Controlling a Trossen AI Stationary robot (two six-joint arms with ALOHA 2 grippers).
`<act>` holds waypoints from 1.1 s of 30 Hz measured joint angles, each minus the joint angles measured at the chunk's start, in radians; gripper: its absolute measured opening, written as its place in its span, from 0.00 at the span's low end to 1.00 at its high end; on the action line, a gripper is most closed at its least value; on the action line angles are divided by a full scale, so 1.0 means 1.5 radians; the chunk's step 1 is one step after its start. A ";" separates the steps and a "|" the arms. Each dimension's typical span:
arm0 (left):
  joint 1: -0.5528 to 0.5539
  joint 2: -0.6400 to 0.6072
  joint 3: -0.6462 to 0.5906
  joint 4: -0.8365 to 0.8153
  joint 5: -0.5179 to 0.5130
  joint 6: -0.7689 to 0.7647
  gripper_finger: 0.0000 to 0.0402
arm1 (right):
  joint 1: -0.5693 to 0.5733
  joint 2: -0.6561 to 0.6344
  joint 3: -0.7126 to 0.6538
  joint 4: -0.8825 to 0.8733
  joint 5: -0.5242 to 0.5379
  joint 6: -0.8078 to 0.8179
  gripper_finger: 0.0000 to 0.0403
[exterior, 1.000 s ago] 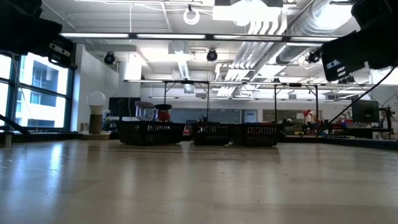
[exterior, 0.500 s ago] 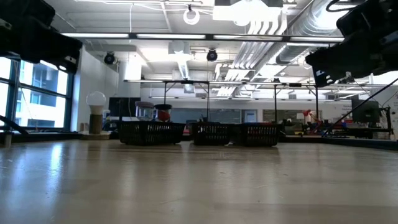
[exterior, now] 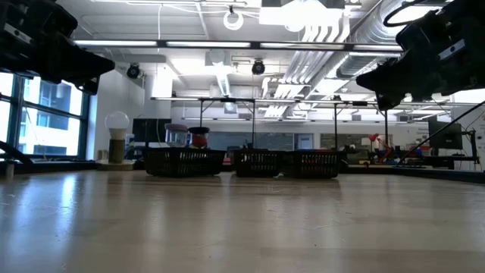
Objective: Pick & Place Office items
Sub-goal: Return to Home Position
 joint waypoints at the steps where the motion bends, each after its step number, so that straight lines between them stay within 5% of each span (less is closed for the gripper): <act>1: 0.000 0.000 0.000 0.000 0.000 0.000 0.00 | 0.000 0.000 0.000 -0.005 0.010 0.004 0.00; 19: 0.000 0.000 0.000 0.022 -0.001 -0.008 0.00 | 0.000 0.000 -0.001 -0.025 0.140 0.006 0.00; 33: 0.000 0.000 0.000 0.033 -0.001 -0.006 0.00 | 0.000 0.000 -0.001 -0.025 0.141 0.004 0.00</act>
